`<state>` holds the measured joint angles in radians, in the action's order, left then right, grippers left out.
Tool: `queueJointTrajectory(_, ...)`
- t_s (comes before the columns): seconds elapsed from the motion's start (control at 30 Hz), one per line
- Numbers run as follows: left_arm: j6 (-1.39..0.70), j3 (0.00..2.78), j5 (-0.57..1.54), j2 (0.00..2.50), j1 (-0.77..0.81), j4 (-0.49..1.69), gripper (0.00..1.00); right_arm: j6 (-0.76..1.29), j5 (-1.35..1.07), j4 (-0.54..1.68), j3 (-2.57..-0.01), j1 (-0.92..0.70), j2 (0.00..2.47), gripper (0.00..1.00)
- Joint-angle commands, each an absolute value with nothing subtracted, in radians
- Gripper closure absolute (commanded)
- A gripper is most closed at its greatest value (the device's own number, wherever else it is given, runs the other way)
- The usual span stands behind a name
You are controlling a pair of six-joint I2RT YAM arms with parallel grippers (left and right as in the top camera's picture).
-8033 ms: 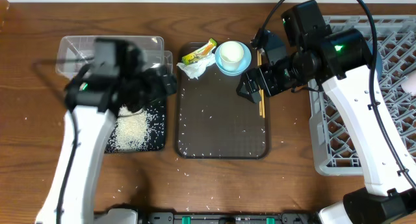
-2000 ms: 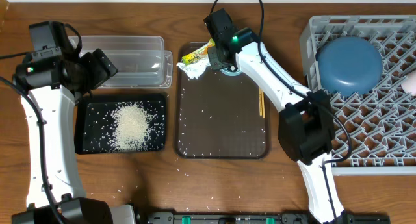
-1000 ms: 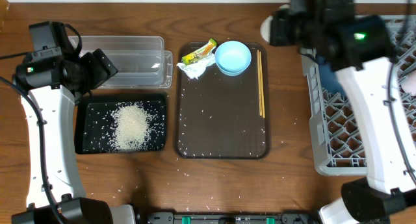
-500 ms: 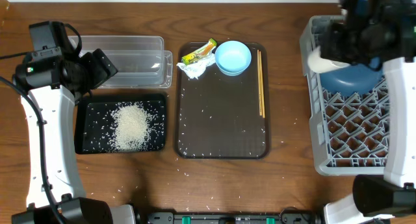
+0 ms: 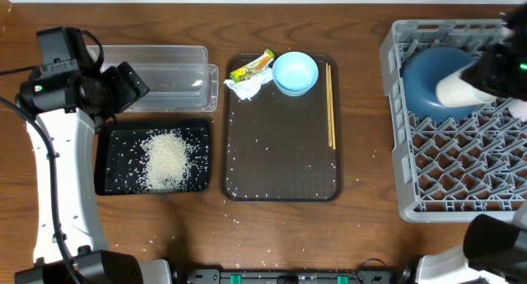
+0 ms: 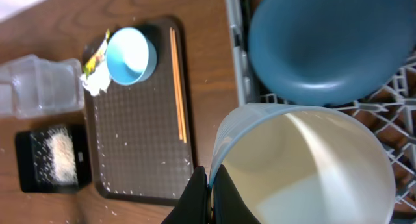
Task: Sort waste into correct bins and load items into the dishwasher rack
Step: 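Carry the white cup right and lower it into the rack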
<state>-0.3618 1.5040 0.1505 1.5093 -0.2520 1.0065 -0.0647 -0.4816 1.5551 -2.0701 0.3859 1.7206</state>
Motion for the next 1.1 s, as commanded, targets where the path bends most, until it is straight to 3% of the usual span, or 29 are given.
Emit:
queueJointTrajectory(0.0, -0.356, 1.526, 0.145, 1.509, -0.255, 1.009, 0.08, -0.161, -0.615, 1.551, -2.028, 0.483, 1.710, 0.99)
queueJointTrajectory(0.53, -0.356, 1.526, 0.145, 1.509, -0.255, 1.009, 0.08, -0.383, -1.189, 1.251, -1.519, 0.830, 1.711, 0.99)
queueJointTrajectory(0.9, -0.356, 1.526, 0.145, 1.509, -0.255, 1.009, 0.08, -0.376, -1.240, 1.098, -1.322, 0.870, 1.715, 0.99)
queueJointTrajectory(1.07, -0.356, 1.526, 0.145, 1.509, -0.255, 1.009, 0.08, -0.271, -1.250, 0.954, -1.234, 0.871, 1.715, 0.99)
